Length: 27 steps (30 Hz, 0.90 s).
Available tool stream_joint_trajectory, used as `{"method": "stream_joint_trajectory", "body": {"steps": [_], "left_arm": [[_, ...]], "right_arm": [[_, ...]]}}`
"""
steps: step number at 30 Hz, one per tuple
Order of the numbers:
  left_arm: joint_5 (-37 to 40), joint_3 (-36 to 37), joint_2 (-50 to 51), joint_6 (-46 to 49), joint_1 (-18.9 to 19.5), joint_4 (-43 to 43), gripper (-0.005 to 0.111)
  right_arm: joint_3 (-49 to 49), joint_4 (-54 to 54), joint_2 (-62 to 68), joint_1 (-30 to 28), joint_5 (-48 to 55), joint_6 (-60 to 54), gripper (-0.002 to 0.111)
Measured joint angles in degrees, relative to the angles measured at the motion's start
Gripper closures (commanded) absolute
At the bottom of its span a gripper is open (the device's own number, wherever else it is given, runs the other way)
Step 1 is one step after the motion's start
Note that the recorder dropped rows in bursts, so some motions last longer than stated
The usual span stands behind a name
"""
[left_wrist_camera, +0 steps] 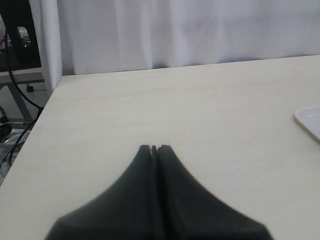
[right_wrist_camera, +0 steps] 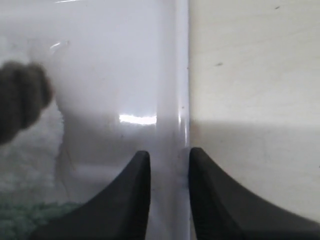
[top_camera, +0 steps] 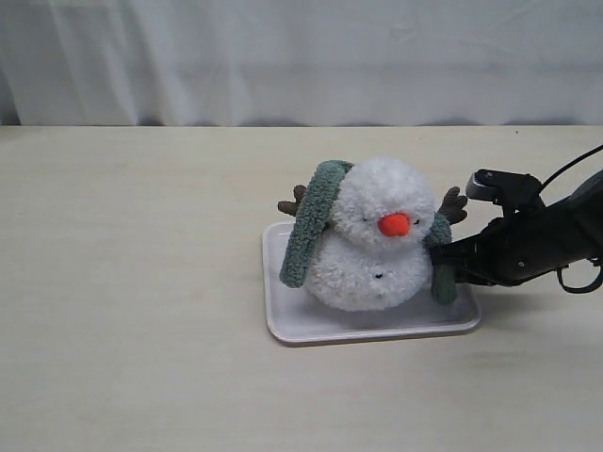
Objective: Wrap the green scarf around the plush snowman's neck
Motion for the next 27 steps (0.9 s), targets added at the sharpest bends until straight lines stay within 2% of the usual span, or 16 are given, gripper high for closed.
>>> {"method": "stream_joint_trajectory", "body": {"steps": [15,17,21,27], "left_arm": [[0.0,0.0,0.0,0.0,0.0,0.0,0.107],[0.0,0.0,0.0,0.0,0.0,0.0,0.107],[0.0,0.0,0.0,0.0,0.0,0.0,0.107],[0.0,0.0,0.0,0.0,0.0,0.0,0.107]], "right_arm": [[-0.24,0.0,1.92,0.0,0.44,0.83,0.086],[-0.37,0.12,2.01,0.0,0.44,0.83,0.09],[-0.51,0.12,2.04,0.0,0.19,1.73,0.104],[-0.51,0.12,2.16,0.0,-0.94,7.07,0.104]]}}
